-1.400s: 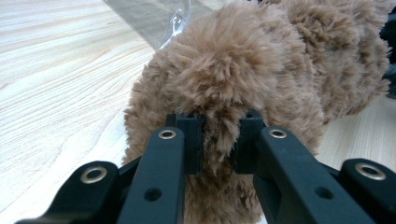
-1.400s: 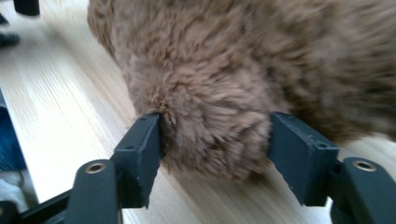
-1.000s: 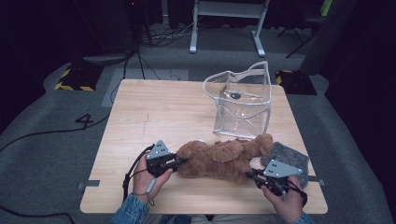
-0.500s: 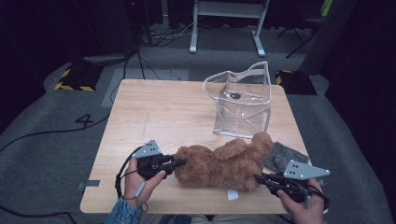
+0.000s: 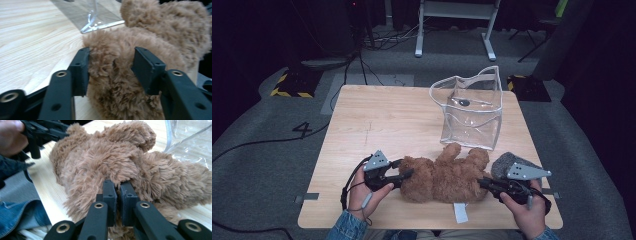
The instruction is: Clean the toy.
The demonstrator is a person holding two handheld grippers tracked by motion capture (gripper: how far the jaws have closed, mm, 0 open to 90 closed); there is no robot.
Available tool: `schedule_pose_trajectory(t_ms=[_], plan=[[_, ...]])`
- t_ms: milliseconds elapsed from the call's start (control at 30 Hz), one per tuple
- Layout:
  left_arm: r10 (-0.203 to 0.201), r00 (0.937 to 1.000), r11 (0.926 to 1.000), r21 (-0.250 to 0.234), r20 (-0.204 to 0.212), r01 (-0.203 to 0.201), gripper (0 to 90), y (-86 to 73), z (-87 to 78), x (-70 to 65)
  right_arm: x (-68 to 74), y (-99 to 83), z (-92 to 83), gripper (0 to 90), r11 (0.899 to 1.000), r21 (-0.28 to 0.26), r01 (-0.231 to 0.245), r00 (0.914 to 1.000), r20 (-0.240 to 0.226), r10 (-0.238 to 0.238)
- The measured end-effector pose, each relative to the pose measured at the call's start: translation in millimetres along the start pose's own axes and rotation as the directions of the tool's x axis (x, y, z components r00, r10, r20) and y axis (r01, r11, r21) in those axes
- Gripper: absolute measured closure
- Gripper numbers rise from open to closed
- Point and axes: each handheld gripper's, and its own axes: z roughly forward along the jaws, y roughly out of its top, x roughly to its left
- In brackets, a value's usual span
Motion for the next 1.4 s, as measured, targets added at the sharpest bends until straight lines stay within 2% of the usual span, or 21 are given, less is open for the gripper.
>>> schedule_pose_trajectory(t_ms=[67,100,167,267,367,433,500,567,600,667,700,867,933,1033,1167,1233,1400], plan=[[-0.007,0.9999,1.0,0.006,0.007,0.007,45.1,-0.7,1.1,-2.3,2.6,-1.3,-0.7,83.2,1.0,0.003,0.026,0.9996,0.015,-0.026],[0.005,1.0,0.9999,0.01,0.001,-0.005,45.7,-0.9,1.3,-2.7,3.2,-1.8,-1.0,81.7,0.999,-0.002,0.032,0.9993,0.02,-0.032],[0.014,0.9999,0.9998,0.016,-0.009,-0.014,53.9,-2.2,2.0,-4.2,4.7,-1.7,-3.3,73.9,0.999,-0.007,0.046,0.9986,0.028,-0.046],[0.066,0.9966,0.9977,0.02,-0.049,-0.065,67.9,-3.7,1.9,-4.6,5.6,0.0,-10.4,58.0,0.997,-0.025,0.071,0.9969,0.034,-0.071],[0.079,0.9956,0.9967,0.019,-0.05,-0.079,73.2,-4.1,2.6,-4.3,3.2,1.7,-21.5,55.4,0.996,-0.036,0.085,0.9956,0.044,-0.083],[0.088,0.9945,0.996,0.018,-0.056,-0.087,73.9,-4.2,3.6,-5.3,-4.0,2.2,-30.3,51.3,0.996,-0.033,0.084,0.9927,0.089,-0.081],[0.09,0.9944,0.9959,0.02,-0.056,-0.089,73.8,-4.0,3.7,-6.1,-17.5,0.3,-37.6,47.2,0.998,-0.014,0.068,0.9852,0.158,-0.065],[0.09,0.9946,0.9958,0.022,-0.052,-0.089,73.7,-4.0,3.4,-5.8,-30.1,-3.1,-39.8,40.9,0.997,0.024,0.073,0.9701,0.23,-0.076],[0.092,0.9943,0.9956,0.021,-0.054,-0.091,73.4,-4.0,3.1,-5.6,-39.1,-6.7,-38.6,37.5,0.997,0.054,0.061,0.9615,0.265,-0.073],[0.085,0.9952,0.9963,0.022,-0.05,-0.084,73.1,-4.3,3.2,-5.1,-50.4,-13.8,-34.5,33.8,0.998,0.063,0.029,0.9553,0.292,-0.046],[0.079,0.9957,0.9967,0.022,-0.047,-0.078,72.4,-4.4,3.3,-4.8,-57.3,-19.2,-30.9,33.1,0.997,0.078,0.016,0.949,0.313,-0.04],[0.07,0.9968,0.9974,0.02,-0.038,-0.069,69.7,-5.1,3.9,-2.8,-76.8,-36.0,-16.8,30.5,0.987,0.159,-0.013,0.9323,0.359,-0.045],[0.073,0.9966,0.9972,0.021,-0.038,-0.072,68.6,-5.3,4.0,-2.9,-83.8,-41.4,-10.0,27.9,0.983,0.18,-0.035,0.9296,0.367,-0.035],[0.074,0.9966,0.9971,0.02,-0.037,-0.073,67.9,-5.6,3.9,-3.2,-92.3,-46.0,-5.2,27.6,0.977,0.206,-0.051,0.9151,0.402,-0.037],[0.065,0.9975,0.9977,0.019,-0.027,-0.065,67.4,-5.9,3.9,-3.2,-101.6,-49.6,-9.4,28.9,0.972,0.211,-0.106,0.8987,0.439,0.003],[0.068,0.9972,0.9975,0.017,-0.03,-0.068,67.3,-5.9,3.7,-2.8,-104.5,-51.8,-14.1,28.7,0.969,0.211,-0.131,0.8945,0.446,0.023],[0.068,0.9972,0.9975,0.021,-0.032,-0.067,67.1,-5.7,3.7,-3.1,-113.1,-65.1,-17.4,25.4,0.937,0.278,-0.212,0.8764,0.478,0.057]])
